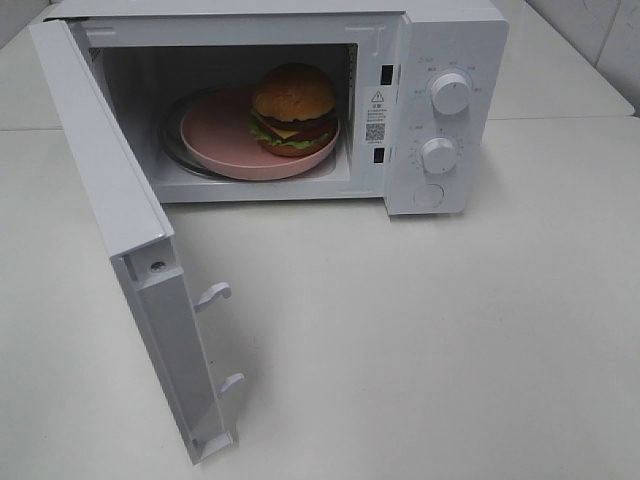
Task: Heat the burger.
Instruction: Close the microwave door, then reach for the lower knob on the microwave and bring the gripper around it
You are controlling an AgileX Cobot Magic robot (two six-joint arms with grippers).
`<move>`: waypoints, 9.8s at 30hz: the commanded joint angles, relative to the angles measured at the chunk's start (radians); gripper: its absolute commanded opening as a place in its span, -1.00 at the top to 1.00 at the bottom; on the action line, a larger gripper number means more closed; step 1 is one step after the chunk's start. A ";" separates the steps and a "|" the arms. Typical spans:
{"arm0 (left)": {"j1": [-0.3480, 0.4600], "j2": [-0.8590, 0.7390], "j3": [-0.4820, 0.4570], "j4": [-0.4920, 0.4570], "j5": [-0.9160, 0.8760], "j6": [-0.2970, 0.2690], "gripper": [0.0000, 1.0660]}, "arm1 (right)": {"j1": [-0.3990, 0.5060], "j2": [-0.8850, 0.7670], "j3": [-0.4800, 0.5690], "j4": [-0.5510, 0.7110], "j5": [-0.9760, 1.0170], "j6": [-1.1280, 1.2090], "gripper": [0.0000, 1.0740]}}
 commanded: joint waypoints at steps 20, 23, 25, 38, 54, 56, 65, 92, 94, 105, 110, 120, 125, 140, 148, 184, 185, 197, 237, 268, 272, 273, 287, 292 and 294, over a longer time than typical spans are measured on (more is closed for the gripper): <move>0.000 0.070 0.051 -0.095 -0.398 0.027 0.99 | -0.003 -0.025 -0.001 0.005 -0.010 -0.014 -0.27; 0.000 0.159 0.054 -0.113 -0.395 0.083 0.99 | -0.003 -0.025 -0.001 0.005 -0.010 -0.014 -0.27; 0.000 0.214 0.054 -0.138 -0.411 0.136 0.99 | -0.003 -0.025 -0.001 0.005 -0.010 -0.014 -0.27; 0.000 0.607 0.054 -0.381 -0.571 0.420 0.99 | -0.003 -0.025 -0.001 0.005 -0.010 -0.013 -0.27; -0.132 1.022 0.047 -0.530 -0.920 0.520 0.99 | -0.003 -0.025 -0.001 0.005 -0.010 -0.011 -0.27; -0.206 1.072 0.047 -0.529 -0.985 0.539 0.99 | -0.003 -0.025 -0.001 0.005 -0.010 -0.011 -0.27; -0.399 1.286 0.039 -0.527 -1.222 0.539 0.99 | -0.003 -0.025 -0.001 0.005 -0.010 -0.011 -0.27; -0.528 1.663 -0.351 -0.527 -1.230 0.532 0.99 | -0.003 -0.025 -0.001 0.005 -0.010 -0.006 -0.27; -0.528 1.689 -0.387 -0.527 -1.227 0.532 0.99 | -0.003 -0.025 -0.001 0.005 -0.010 -0.006 -0.27; -0.546 1.828 -0.584 -0.526 -1.197 0.532 0.99 | -0.003 -0.025 -0.001 0.005 -0.010 -0.006 -0.27; -0.572 1.871 -0.653 -0.524 -1.197 0.533 0.99 | -0.003 -0.025 -0.001 0.005 -0.010 -0.006 -0.27; -0.609 1.978 -0.822 -0.522 -1.172 0.533 0.99 | -0.003 -0.025 -0.001 0.005 -0.010 -0.006 -0.27; -0.627 2.033 -0.909 -0.522 -1.144 0.533 0.99 | -0.003 -0.025 -0.001 0.005 -0.010 -0.006 -0.27; -0.648 2.086 -1.043 -0.500 -1.086 0.536 0.99 | -0.003 -0.024 -0.001 0.005 -0.010 -0.006 -0.25; -0.649 2.055 -1.047 -0.411 -0.684 0.532 0.99 | -0.003 -0.024 -0.001 0.005 -0.010 -0.006 -0.25; -0.398 1.529 -1.044 0.095 0.137 -0.141 0.99 | -0.003 -0.024 -0.001 0.005 -0.010 -0.006 -0.25; -0.398 1.529 -1.044 0.095 0.137 -0.141 0.99 | -0.003 -0.024 -0.001 0.005 -0.010 -0.006 -0.25; -0.322 1.232 -0.913 0.113 0.209 -0.173 0.99 | -0.003 -0.024 -0.001 0.005 -0.010 -0.006 -0.25; -0.322 0.013 -0.133 0.073 0.119 -0.123 0.99 | -0.003 -0.023 -0.001 0.006 -0.011 -0.006 -0.24; -0.322 -0.020 0.002 0.015 -0.012 -0.025 0.99 | -0.003 -0.017 -0.003 0.007 -0.015 -0.011 -0.24; -0.322 -0.020 0.002 0.015 -0.012 -0.025 0.99 | -0.003 -0.016 -0.015 0.007 -0.035 -0.011 -0.24; -0.322 -0.020 0.002 0.015 -0.012 -0.025 0.99 | -0.003 -0.016 -0.023 0.008 -0.072 -0.006 -0.24; -0.322 -0.020 0.002 0.015 -0.012 -0.025 0.99 | -0.003 0.198 -0.021 0.006 -0.408 -0.011 -0.24; -0.322 -0.020 0.002 0.015 -0.012 -0.025 0.99 | -0.003 0.329 -0.021 0.006 -0.513 -0.011 -0.24; -0.322 -0.020 0.002 0.015 -0.012 -0.025 0.99 | -0.003 0.384 -0.021 0.006 -0.548 -0.011 -0.24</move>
